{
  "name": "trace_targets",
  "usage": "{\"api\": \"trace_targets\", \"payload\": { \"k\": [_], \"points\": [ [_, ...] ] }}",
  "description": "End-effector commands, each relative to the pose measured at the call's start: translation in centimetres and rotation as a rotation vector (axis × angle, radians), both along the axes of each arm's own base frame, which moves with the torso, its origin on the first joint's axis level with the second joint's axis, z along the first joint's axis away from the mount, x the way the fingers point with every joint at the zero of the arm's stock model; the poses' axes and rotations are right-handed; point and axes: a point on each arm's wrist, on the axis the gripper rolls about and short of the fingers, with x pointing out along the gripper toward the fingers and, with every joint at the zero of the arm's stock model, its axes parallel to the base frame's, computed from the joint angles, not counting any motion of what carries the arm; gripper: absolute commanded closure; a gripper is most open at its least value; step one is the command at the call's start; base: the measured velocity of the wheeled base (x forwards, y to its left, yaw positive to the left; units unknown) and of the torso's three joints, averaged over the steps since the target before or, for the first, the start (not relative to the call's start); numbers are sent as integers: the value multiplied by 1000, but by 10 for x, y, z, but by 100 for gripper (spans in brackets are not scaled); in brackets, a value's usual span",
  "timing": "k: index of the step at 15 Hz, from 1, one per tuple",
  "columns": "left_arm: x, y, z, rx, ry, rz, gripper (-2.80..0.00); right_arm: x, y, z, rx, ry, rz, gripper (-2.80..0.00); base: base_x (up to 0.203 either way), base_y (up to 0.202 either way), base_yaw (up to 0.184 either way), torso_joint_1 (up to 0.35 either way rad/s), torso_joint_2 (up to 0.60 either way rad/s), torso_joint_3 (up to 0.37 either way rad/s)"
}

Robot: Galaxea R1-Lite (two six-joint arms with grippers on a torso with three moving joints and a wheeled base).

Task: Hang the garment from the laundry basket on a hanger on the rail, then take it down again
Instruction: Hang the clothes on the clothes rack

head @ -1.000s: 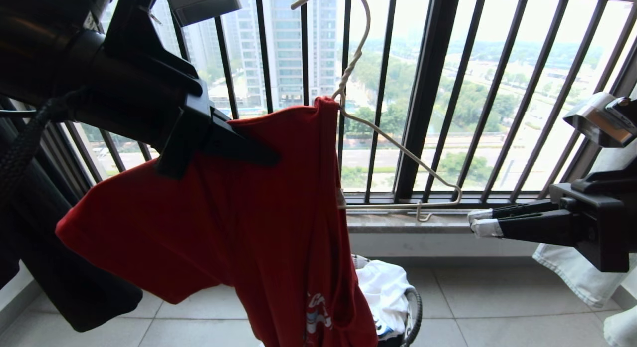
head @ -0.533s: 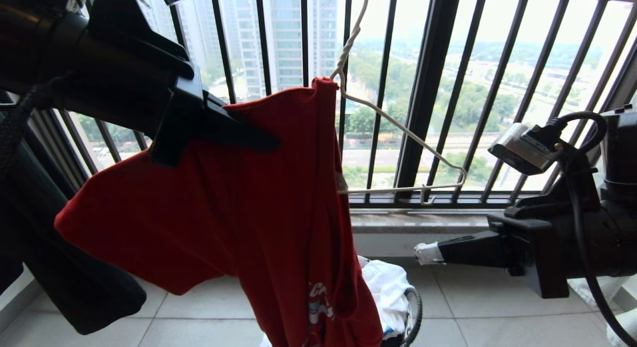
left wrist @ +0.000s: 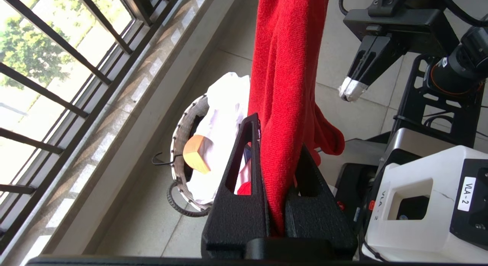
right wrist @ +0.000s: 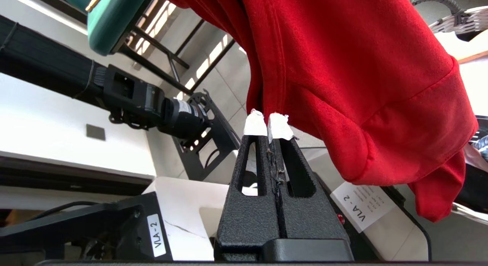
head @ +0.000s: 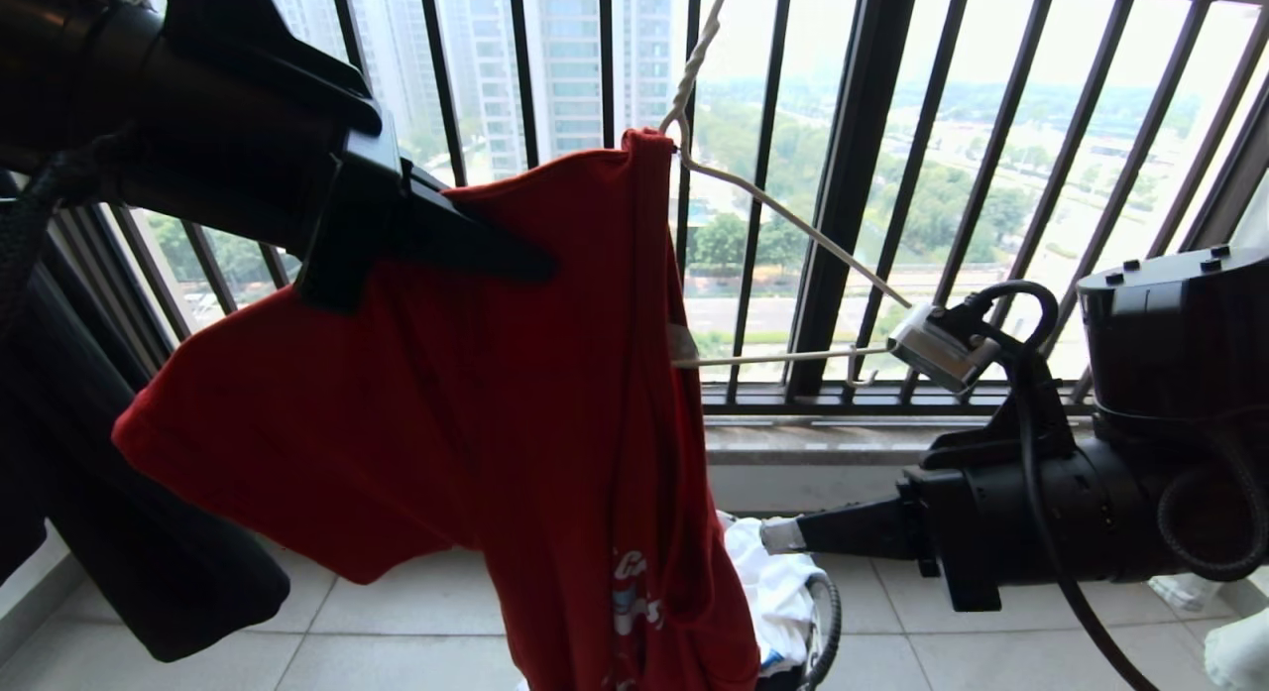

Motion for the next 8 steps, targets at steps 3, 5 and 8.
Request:
{"api": "trace_targets", "payload": {
  "k": [3, 5, 8],
  "points": [
    [0, 0, 1, -1, -11, 8, 0, -4, 23, -4, -2, 24, -80, 0, 0, 0, 0, 0, 0, 0],
    [5, -3, 2, -17, -35, 11, 0, -1, 30, -9, -25, 23, -120, 0, 0, 0, 0, 0, 0, 0],
    [15, -7, 1, -17, -63, 47, 0, 5, 34, -9, -9, 21, -180, -280, 0, 0, 0, 0, 0, 0]
  ]
}}
